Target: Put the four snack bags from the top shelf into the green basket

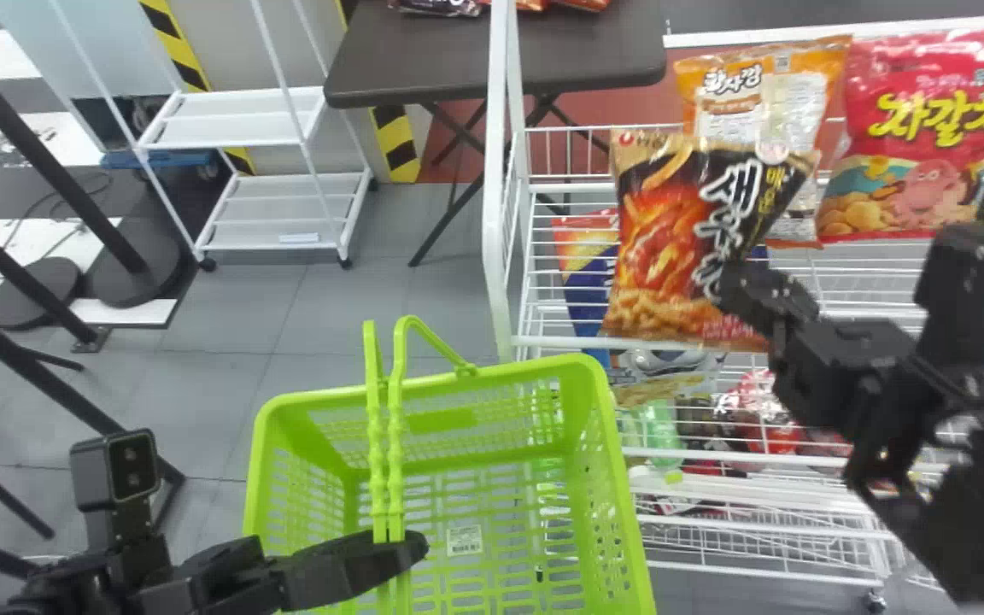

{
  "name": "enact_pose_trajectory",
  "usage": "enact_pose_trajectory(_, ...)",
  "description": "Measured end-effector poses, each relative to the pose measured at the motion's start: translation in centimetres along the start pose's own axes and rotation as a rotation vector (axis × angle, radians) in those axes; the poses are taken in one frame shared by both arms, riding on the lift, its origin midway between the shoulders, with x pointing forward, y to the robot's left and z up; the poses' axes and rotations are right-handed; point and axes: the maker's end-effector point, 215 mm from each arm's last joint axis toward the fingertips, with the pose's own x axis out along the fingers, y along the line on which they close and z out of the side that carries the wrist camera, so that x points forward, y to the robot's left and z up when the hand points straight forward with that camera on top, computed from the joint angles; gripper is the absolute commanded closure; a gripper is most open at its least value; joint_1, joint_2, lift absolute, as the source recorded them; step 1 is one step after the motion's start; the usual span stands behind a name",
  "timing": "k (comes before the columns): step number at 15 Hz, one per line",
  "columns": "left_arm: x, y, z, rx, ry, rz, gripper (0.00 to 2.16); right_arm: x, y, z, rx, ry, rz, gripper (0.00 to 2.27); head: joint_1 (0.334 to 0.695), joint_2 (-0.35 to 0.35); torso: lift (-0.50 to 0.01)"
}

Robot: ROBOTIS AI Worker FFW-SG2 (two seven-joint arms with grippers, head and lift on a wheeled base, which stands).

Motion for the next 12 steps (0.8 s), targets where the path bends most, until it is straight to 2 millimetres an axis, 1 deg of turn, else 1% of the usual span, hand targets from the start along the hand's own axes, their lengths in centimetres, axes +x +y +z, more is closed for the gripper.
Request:
enact_pose_trajectory(1,0.3,0.2,0.0,-0.001,0.006,-0.002,2.15,-1.9,0.9,-0.3,0.018,0.012,0.017,2.25,0.695,0.129,-0.004)
enact_pose_trajectory(3,0.7,0.5,-0.1,-0.004,0.015,-0.009,2.15,-5.4,3.6,-0.8,0.057,0.045,0.073,2.25,0.695,0.145,-0.004)
enact_pose_trajectory(4,0.9,0.6,-0.1,-0.005,0.016,-0.011,2.15,-6.5,4.9,-1.5,0.079,0.079,0.1,2.25,0.695,0.174,-0.004)
enact_pose_trajectory(5,1.0,0.7,-0.1,-0.006,0.017,-0.013,2.15,-7.3,6.7,-3.0,0.103,0.141,0.14,2.25,0.695,0.204,-0.004)
enact_pose_trajectory(7,1.2,0.7,-0.1,-0.006,0.018,-0.019,2.15,-8.3,10.2,-6.3,0.117,0.265,0.214,2.25,0.695,0.268,-0.004)
enact_pose_trajectory(9,1.7,0.6,0.1,-0.004,0.021,-0.03,2.15,-8.8,13.3,-8.8,0.106,0.355,0.28,2.25,0.695,0.328,-0.004)
enact_pose_trajectory(10,1.9,0.6,0.1,-0.003,0.024,-0.036,2.15,-9.0,14.3,-9.4,0.101,0.375,0.303,2.25,0.695,0.35,-0.004)
enact_pose_trajectory(12,2.4,0.6,0.2,-0.003,0.029,-0.047,2.15,-9.2,16.1,-9.7,0.085,0.391,0.342,2.25,0.695,0.35,-0.004)
